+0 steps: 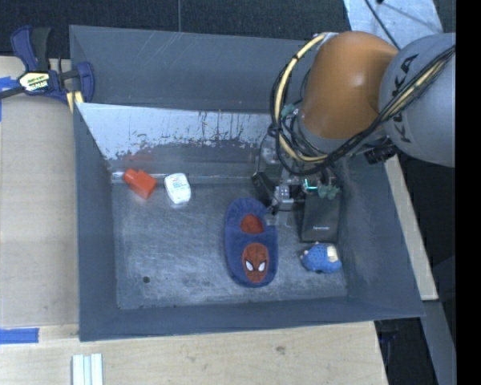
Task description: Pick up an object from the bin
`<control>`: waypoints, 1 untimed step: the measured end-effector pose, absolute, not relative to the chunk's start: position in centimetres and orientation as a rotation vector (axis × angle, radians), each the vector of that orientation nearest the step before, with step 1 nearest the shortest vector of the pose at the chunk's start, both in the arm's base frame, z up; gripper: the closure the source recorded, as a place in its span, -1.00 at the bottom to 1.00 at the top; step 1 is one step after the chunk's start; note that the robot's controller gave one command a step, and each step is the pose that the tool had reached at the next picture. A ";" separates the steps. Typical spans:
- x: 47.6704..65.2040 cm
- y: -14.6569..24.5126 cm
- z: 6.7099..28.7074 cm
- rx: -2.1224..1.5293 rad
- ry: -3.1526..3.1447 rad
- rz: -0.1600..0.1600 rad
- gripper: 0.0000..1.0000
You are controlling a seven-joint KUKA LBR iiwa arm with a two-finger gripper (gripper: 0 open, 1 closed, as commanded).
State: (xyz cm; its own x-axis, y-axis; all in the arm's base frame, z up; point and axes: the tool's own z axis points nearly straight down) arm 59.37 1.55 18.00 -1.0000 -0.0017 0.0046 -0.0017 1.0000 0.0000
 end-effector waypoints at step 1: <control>60.9 2.7 20.9 0.195 -3.143 0.000 -1.00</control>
Offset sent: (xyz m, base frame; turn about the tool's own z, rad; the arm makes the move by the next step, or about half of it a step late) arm 0.0133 0.0113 0.0274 -0.1228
